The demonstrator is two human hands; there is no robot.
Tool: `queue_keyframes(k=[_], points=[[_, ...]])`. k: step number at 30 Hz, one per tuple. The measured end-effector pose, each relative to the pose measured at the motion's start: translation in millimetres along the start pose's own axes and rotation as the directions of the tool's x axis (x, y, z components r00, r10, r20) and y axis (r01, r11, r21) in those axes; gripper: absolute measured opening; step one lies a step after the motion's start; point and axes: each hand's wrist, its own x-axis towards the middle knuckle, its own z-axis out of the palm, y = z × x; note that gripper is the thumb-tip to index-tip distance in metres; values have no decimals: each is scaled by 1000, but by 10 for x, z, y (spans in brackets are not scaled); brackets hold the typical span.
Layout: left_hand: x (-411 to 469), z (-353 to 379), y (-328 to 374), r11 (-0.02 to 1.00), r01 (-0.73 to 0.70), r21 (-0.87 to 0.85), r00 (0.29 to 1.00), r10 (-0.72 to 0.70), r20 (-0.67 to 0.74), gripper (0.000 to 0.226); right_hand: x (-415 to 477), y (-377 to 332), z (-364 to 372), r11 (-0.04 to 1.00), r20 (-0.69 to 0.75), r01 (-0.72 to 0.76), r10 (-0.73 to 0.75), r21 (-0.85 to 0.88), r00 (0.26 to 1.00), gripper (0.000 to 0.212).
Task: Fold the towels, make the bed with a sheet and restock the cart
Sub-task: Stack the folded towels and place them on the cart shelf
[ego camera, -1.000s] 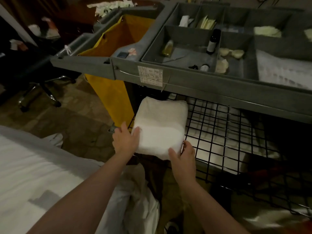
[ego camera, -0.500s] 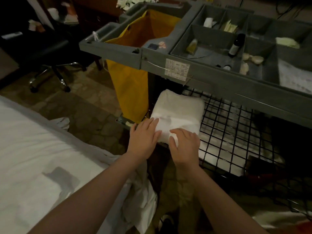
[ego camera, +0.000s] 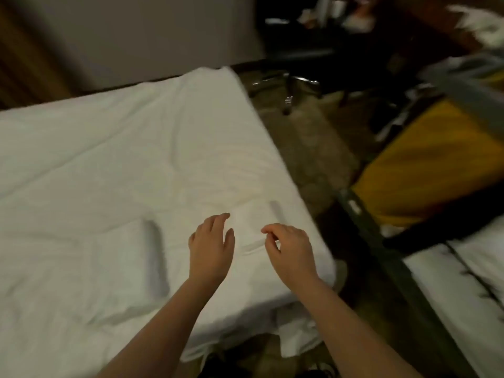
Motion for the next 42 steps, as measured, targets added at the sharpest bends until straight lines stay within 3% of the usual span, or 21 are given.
queue_keyframes(k=[6, 12, 15, 17, 21, 24, 25, 26, 30, 35, 39, 42], points=[[-321, -681, -1886, 939, 343, 35, 938, -340, -72, 43, 244, -939, 1529, 993, 242, 101, -113, 61, 964, 21], [-671, -574, -3174, 784, 617, 71, 783, -621, 49, 45, 180, -1232, 2835, 1000, 545, 10, -5, -6, 839, 23], [-647, -332, -3561, 734, 679, 7, 727, -673, 140, 50, 219, -1256, 3313, 983, 591, -185, 142, 13, 794, 32], [-623, -165, -3707, 736, 676, -41, 728, -658, 193, 58, 252, -1210, 3548, 952, 589, -306, 233, 25, 774, 50], [-565, 7, -3850, 635, 737, -232, 676, -708, 205, 71, 266, -1029, 3800, 903, 628, -427, 305, 48, 716, 88], [-537, 7, -3882, 470, 815, -338, 561, -786, 259, 83, 226, -942, 3752, 687, 781, -708, 349, 163, 518, 87], [-541, -14, -3868, 408, 833, -374, 524, -801, 291, 84, 208, -945, 3695, 620, 804, -762, 347, 189, 482, 85], [-551, -34, -3837, 378, 834, -402, 514, -797, 317, 82, 198, -967, 3631, 599, 793, -769, 347, 223, 501, 81], [-572, -246, -3312, 383, 756, -531, 596, -739, 314, 69, 137, -1080, 3045, 688, 628, -657, 373, 308, 684, 69], [-521, -460, -1999, 595, 627, -503, 767, -587, 261, 66, -138, -825, 1712, 739, 396, -560, 419, 375, 817, 58], [-588, -482, -593, 747, 396, -534, 917, -348, 194, 62, -498, -464, 406, 753, 127, -493, 491, 436, 862, 57], [-725, -426, 498, 816, 164, -554, 985, -108, 133, 57, -870, -49, -497, 749, -102, -448, 559, 488, 823, 63]])
